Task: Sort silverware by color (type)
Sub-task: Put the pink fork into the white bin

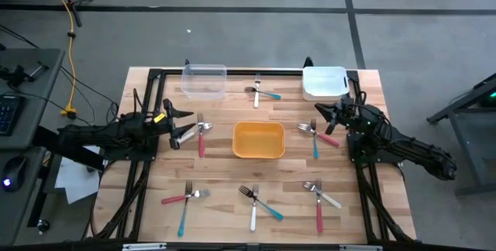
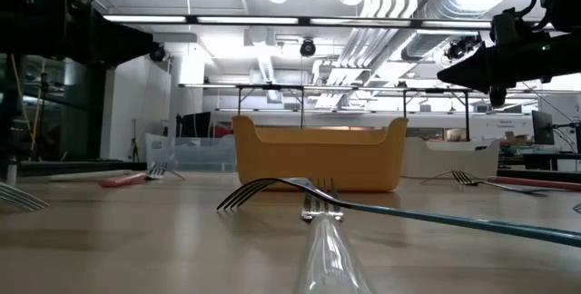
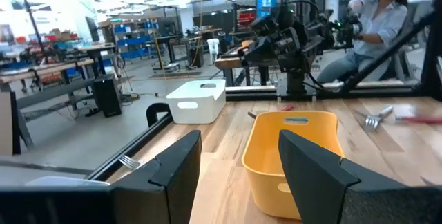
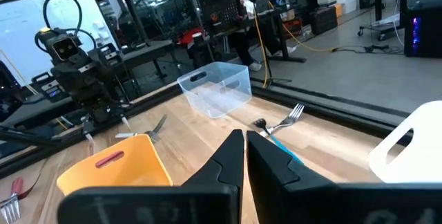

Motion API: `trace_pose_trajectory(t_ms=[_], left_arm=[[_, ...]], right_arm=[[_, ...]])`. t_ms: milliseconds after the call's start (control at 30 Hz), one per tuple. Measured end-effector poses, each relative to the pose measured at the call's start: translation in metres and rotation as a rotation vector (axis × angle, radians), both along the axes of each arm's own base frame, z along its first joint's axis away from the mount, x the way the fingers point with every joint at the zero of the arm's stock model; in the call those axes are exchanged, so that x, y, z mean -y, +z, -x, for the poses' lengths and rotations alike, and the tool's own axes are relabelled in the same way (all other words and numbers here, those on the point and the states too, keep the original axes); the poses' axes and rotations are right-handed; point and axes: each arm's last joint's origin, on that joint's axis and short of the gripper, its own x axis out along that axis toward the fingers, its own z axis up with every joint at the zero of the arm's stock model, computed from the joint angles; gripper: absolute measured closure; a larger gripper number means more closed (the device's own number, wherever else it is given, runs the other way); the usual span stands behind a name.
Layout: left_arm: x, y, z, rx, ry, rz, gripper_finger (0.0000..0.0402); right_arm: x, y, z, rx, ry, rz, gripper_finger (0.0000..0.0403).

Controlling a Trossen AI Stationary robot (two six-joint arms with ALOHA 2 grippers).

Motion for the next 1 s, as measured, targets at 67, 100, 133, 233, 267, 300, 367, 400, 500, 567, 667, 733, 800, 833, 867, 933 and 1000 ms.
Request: trace_pose_trajectory(t_ms=[67, 100, 133, 233, 267, 300, 367, 400, 500, 567, 667, 733, 800, 833, 867, 933, 1000], left_arm=[[-0.001, 0.001, 0.0, 0.014, 0.019, 0.008, 0.0215], [-0.001, 0.001, 0.0, 0.012, 0.023, 0.009, 0.0215], [-0.001, 0.001, 0.0, 0.009, 0.023, 0.008, 0.0215], [-0.001, 0.0, 0.0, -0.003, 0.023, 0.009, 0.0215], [-0.001, -0.001, 0.0, -0.005, 0.022, 0.011, 0.0215], [-0.001, -0.001, 0.0, -0.002, 0.022, 0.018, 0.0215], [-0.001, -0.001, 0.0, 0.003, 0.021, 0.033, 0.0215], [-0.001, 0.0, 0.0, 0.004, 0.021, 0.033, 0.0215], [-0.001, 0.0, 0.0, 0.007, 0.021, 0.033, 0.0215], [-0.001, 0.0, 0.0, 0.008, 0.021, 0.033, 0.0215], [-0.001, 0.0, 0.0, 0.013, 0.021, 0.033, 0.0215], [-0.001, 0.001, 0.0, 0.018, 0.029, 0.031, 0.0215], [-0.001, 0.001, 0.0, 0.01, 0.038, 0.015, 0.0215], [-0.001, 0.001, 0.0, 0.008, 0.039, 0.007, 0.0215], [-0.001, 0.0, 0.0, 0.005, 0.039, 0.003, 0.0215], [-0.001, 0.0, 0.0, 0.007, 0.038, 0.015, 0.0215], [-0.001, 0.0, 0.0, 0.02, 0.034, 0.05, 0.0215]], right_arm=[[0.001, 0.004, 0.0, 0.032, -0.023, 0.026, 0.0389], [0.001, 0.007, 0.001, 0.061, -0.038, 0.042, 0.0389], [0.001, 0.01, 0.001, 0.086, -0.048, 0.054, 0.0389], [0.0, 0.012, 0.001, 0.091, -0.027, 0.089, 0.0389], [0.0, 0.012, 0.001, 0.085, -0.017, 0.095, 0.0389], [0.0, 0.011, 0.0, 0.078, -0.007, 0.094, 0.0389], [0.0, 0.009, 0.0, 0.061, 0.002, 0.079, 0.0389], [0.0, 0.008, -0.001, 0.051, 0.002, 0.066, 0.0389], [0.001, 0.004, -0.003, 0.018, 0.003, 0.041, 0.0389], [0.002, 0.002, -0.004, -0.004, 0.003, 0.03, 0.0389], [0.003, -0.001, -0.007, -0.036, 0.004, 0.014, 0.0389], [0.004, -0.003, -0.008, -0.053, 0.004, 0.006, 0.0389], [0.004, -0.003, -0.009, -0.072, 0.005, -0.009, 0.0389], [0.005, -0.001, -0.01, -0.079, 0.005, -0.015, 0.0389], [0.005, 0.001, -0.01, -0.083, 0.006, -0.018, 0.0389], [0.006, 0.007, -0.012, -0.093, 0.01, -0.021, 0.0389], [0.006, 0.013, -0.014, -0.112, 0.022, -0.023, 0.0389]])
